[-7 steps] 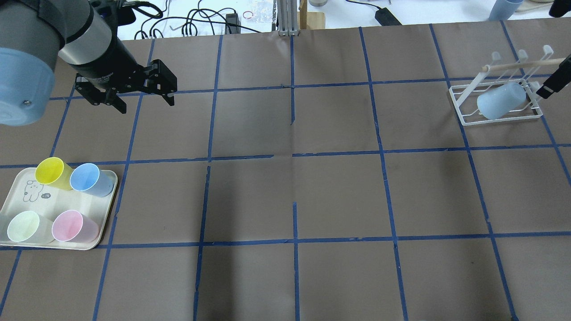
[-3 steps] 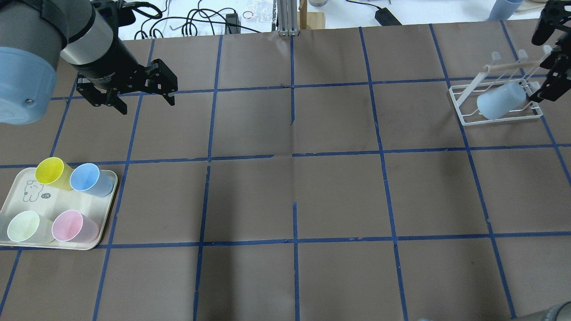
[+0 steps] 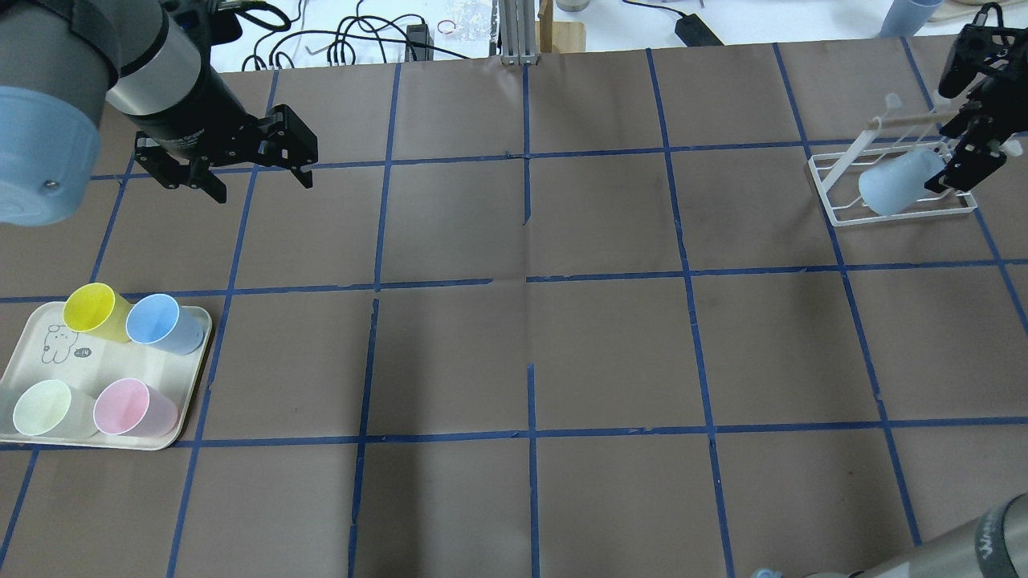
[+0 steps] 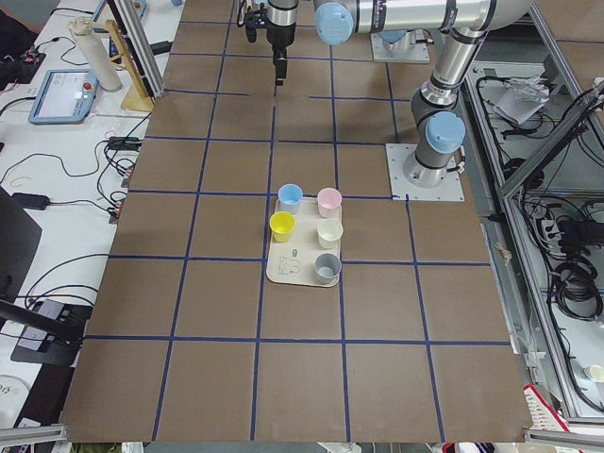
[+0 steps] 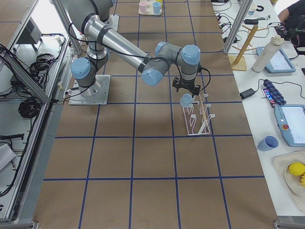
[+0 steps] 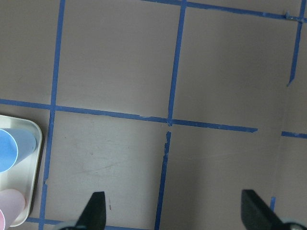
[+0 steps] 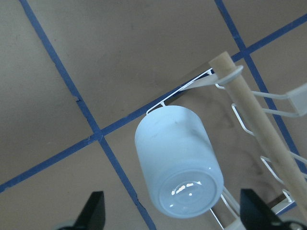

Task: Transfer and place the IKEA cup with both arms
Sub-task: 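Lower the right gripper around the light blue cup's rim on the rack, then close the right gripper on the cup and lift it off the rack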

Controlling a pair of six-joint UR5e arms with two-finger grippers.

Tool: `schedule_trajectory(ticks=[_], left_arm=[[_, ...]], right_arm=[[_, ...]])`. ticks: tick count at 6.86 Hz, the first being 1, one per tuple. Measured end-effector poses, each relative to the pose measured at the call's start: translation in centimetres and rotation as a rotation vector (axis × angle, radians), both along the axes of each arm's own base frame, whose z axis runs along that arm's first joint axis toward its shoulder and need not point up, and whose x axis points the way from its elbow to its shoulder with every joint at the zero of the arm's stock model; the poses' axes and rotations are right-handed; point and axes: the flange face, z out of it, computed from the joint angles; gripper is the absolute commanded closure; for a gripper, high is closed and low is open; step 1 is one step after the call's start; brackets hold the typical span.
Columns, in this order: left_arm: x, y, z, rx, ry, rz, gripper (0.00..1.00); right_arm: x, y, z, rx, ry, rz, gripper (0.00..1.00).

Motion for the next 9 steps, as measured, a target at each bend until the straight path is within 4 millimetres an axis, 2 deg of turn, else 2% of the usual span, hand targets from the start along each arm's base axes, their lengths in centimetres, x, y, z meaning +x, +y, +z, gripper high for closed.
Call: schedule_trajectory(ticks=[6,8,9], left_arm=[[0.0,-0.2,-0.1,-0.001,0.006,-0.018,0.0],[0.1,-0.3,0.3,0.003,0.001,-0.015,0.0],[0.1,-0.4,0.3,0.008,0.0,-0.012,0.0]], right_arm=[[-0.5,-1.3,-2.8,-0.014,-0.023,0.002,0.0],[-0.6,-1.5,-3.6,-0.003,-0.027,0.002,0.17],[-0.6,-1.5,-3.7,-0.003,-0.029,-0.001,0.3]])
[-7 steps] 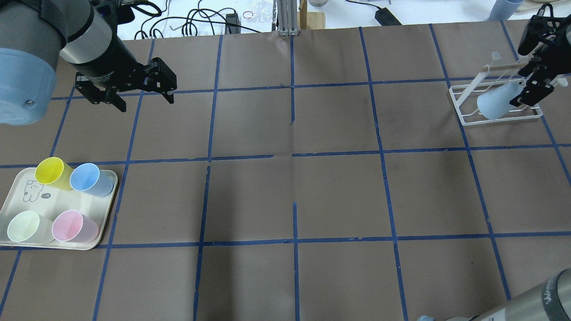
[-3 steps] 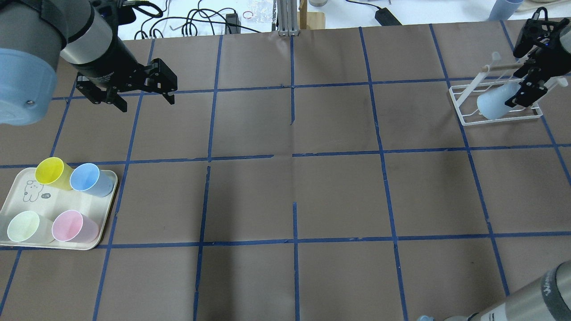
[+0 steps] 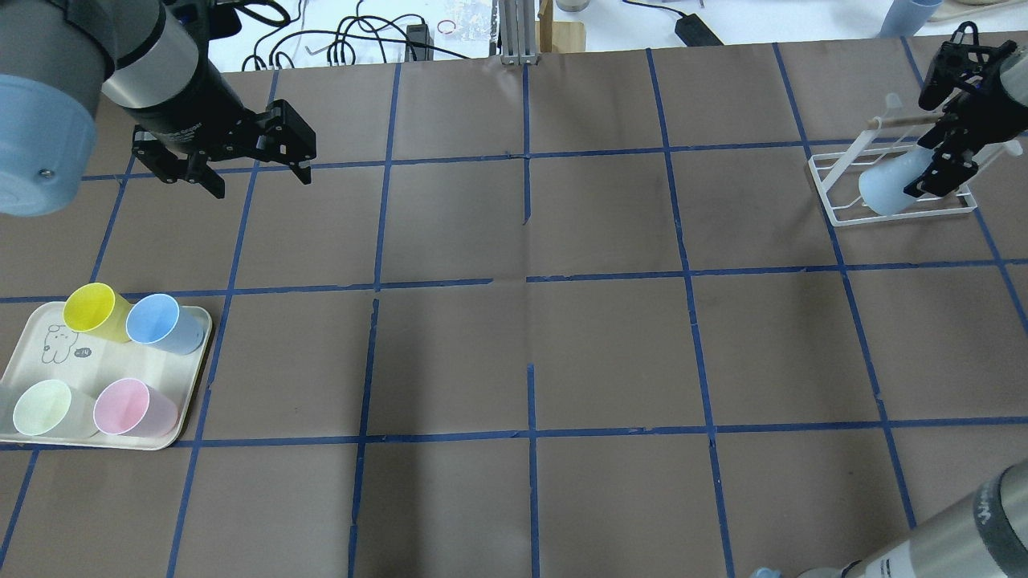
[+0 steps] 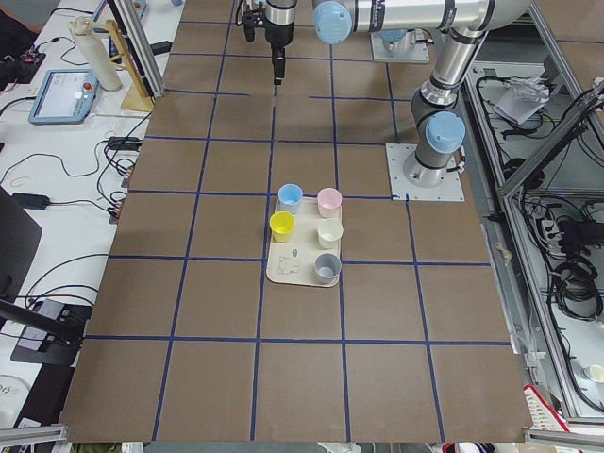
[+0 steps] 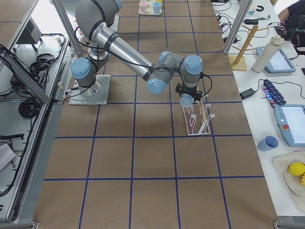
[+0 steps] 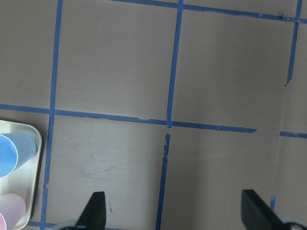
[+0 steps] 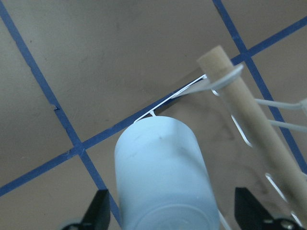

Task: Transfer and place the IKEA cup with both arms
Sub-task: 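Close the right gripper on the cup and lift it off the rack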

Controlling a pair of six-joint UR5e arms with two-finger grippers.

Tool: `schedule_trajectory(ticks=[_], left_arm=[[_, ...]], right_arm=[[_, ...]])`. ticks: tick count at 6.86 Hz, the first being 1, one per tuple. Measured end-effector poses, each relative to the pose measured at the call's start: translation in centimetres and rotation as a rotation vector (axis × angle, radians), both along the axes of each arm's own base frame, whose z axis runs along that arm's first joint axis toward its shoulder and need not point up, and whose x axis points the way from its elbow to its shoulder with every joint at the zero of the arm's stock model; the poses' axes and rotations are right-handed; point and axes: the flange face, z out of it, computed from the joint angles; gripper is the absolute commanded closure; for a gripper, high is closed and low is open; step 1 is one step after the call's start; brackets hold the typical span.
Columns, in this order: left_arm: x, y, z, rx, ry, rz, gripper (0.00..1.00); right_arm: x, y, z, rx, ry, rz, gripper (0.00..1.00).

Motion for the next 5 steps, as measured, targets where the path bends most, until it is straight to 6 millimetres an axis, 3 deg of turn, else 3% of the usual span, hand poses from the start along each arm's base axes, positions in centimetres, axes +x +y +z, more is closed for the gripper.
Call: schedule_trajectory(ticks=[1,3,5], left_arm=[[0.0,0.0,0.0,0.002,-0.001,0.001,0.0],[-0.1,0.1,0.2,0.001,0.0,-0.005,0.0],[-0.2,0.2,0.3,-0.001,0.006,-0.009,0.0]], right_arm=[[0.0,0.0,0.1,-0.002,-0.001,-0.004,0.41],[0.0,0.0,0.9,-0.014,0.007,-0.009,0.42],[0.2,0.4,3.1,-0.031,0.027,-0.013,0.42]])
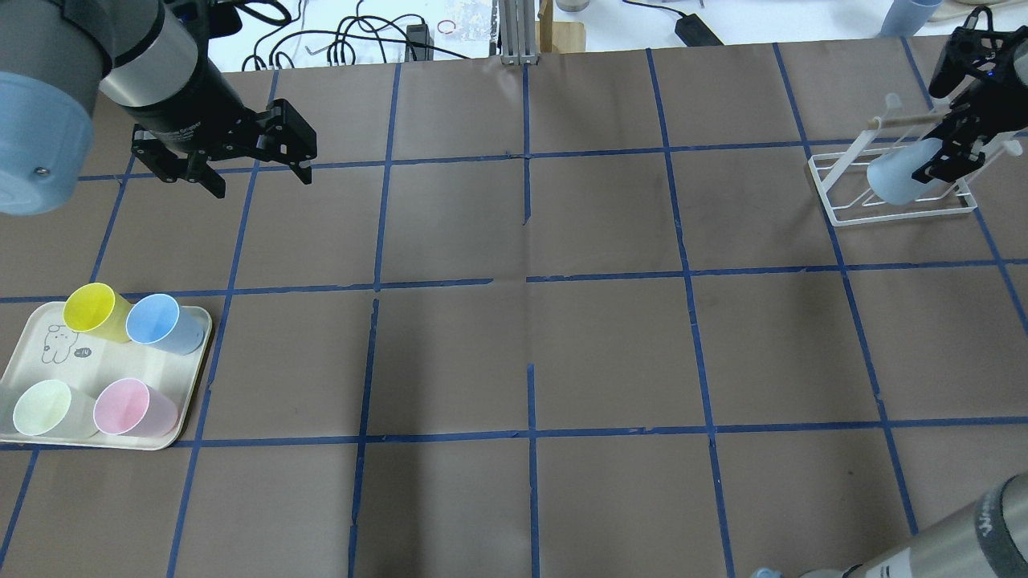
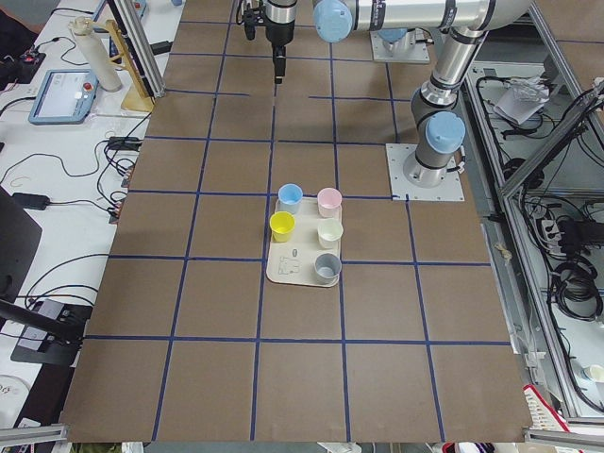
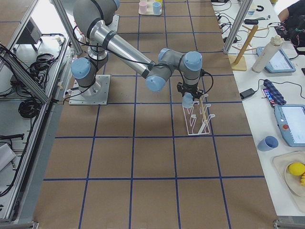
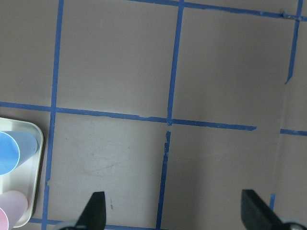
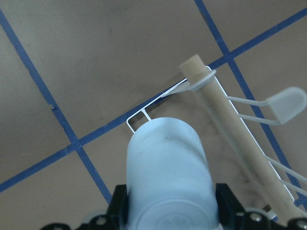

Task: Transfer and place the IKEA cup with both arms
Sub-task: 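Close the right gripper on the cup and lift it off the rack, then carry the cup toward the left gripper while the left arm reaches toward it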

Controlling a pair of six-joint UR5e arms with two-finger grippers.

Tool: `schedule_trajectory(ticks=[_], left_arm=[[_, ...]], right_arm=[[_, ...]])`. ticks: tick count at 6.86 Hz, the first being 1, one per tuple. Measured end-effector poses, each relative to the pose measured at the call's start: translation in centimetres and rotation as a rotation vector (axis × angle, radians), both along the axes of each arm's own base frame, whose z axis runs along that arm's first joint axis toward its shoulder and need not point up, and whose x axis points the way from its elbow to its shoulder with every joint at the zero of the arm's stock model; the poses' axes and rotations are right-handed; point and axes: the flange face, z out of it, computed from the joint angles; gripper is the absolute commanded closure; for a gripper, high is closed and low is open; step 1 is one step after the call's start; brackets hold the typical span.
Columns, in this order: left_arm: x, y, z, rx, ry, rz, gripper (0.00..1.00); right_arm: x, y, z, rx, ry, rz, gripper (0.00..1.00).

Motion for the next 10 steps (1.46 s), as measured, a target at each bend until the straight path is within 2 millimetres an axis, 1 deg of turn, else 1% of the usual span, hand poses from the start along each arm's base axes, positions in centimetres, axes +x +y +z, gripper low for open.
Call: schedule_trajectory(ticks=[1,2,4,5,7,8,10], left_arm=[[0.0,0.0,-0.1,0.001,0.003,0.0,0.0],[0.0,-0.1,-0.1,0.002,0.005,0.0,0.0],[0.0,-0.1,-0.1,0.0,0.009,0.0,0.0],[-0.1,-0.1,0.0,-0.002,0.024,0.001,0.0],[-0.3,0.2,-0.1,-0.004,0.116,0.008,0.0],[0.4,0.1,-0.1,-0.003,0.191,0.029,0.0],[2.0,0.3,-0.5,0.052,0.385,0.04,0.0]], right_arm=[[0.5,0.8,2.0,0.0,0.004,-0.004,0.42],[1.2,2.2,4.3,0.011,0.002,-0.012,0.42],[2.7,5.3,9.1,0.03,0.011,-0.027,0.42],[3.4,6.5,10.6,0.04,0.013,-0.036,0.44],[5.1,8.6,12.7,0.061,-0.037,-0.075,0.45],[6.4,9.3,12.9,0.071,-0.117,-0.1,0.45],[9.6,9.9,12.2,0.138,-0.426,-0.208,0.46]])
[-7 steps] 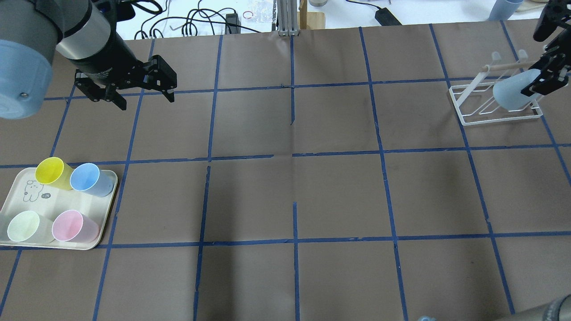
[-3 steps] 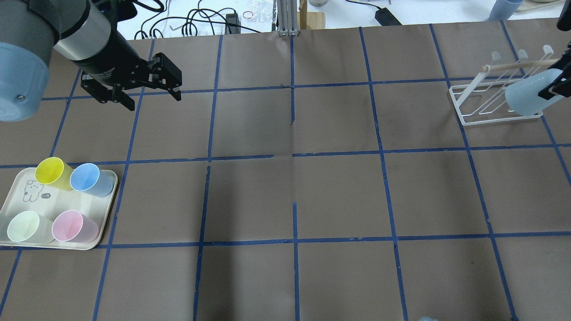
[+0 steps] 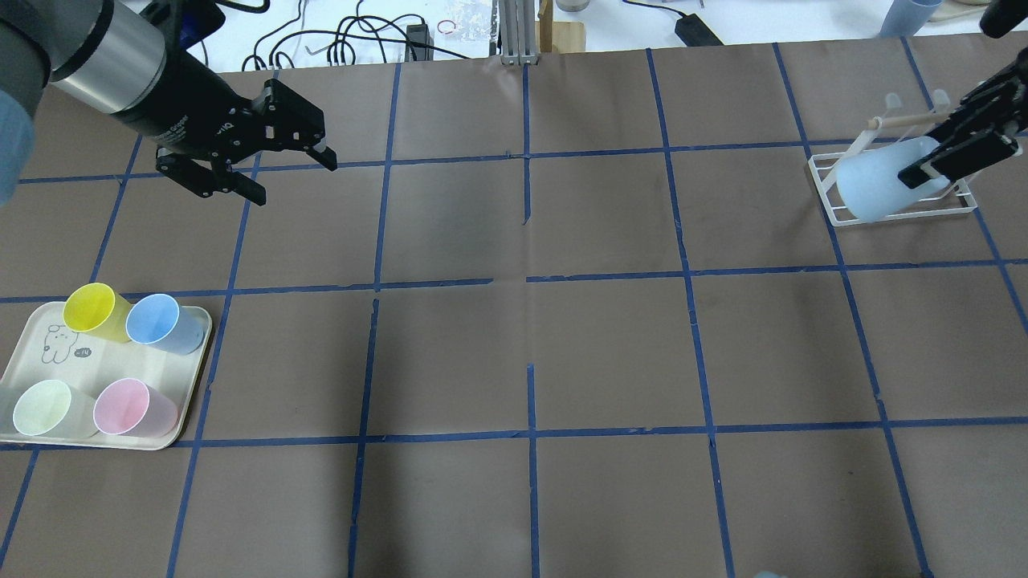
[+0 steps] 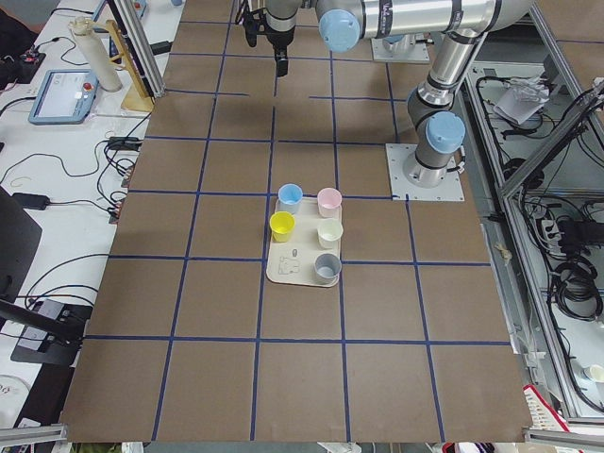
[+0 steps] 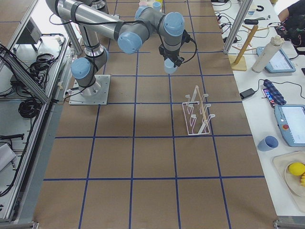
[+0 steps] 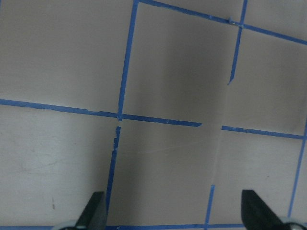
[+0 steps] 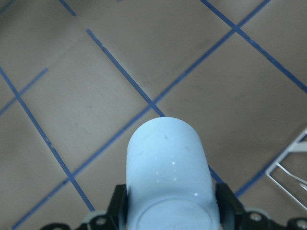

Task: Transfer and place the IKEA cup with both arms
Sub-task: 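Carry the cup toward the left gripper while the left arm reaches toward it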

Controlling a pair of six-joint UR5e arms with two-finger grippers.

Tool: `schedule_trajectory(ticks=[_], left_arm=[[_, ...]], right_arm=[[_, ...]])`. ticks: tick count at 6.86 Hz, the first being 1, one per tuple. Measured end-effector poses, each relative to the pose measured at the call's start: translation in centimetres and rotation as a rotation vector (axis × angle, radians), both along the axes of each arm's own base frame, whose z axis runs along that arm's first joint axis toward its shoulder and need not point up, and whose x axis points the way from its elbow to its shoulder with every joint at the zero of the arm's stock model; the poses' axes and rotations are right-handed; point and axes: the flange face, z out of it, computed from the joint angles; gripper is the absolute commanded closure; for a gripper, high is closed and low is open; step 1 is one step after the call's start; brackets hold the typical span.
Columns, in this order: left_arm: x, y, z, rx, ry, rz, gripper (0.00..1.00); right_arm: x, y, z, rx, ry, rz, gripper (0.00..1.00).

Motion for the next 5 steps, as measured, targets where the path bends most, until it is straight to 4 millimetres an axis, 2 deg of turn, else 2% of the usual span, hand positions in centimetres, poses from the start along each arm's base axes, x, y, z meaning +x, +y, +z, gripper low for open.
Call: schedule_trajectory(ticks=[2,3,5], left_arm=[[0.6,0.7,-1.3,0.02,0.162,-0.057,0.0],[0.0,1.2,-2.3,0.017,0.285,-0.055,0.0],[-2.0,2.3,-5.8,0.019,0.606,-0.003,0.0]], right_arm=[[3.3,0.6,-1.3,0.106,-0.354,-0.118,0.48],[4.8,1.0,-2.2,0.16,-0.532,-0.188,0.48],[7.9,1.8,-4.4,0.265,-0.763,-0.287,0.48]])
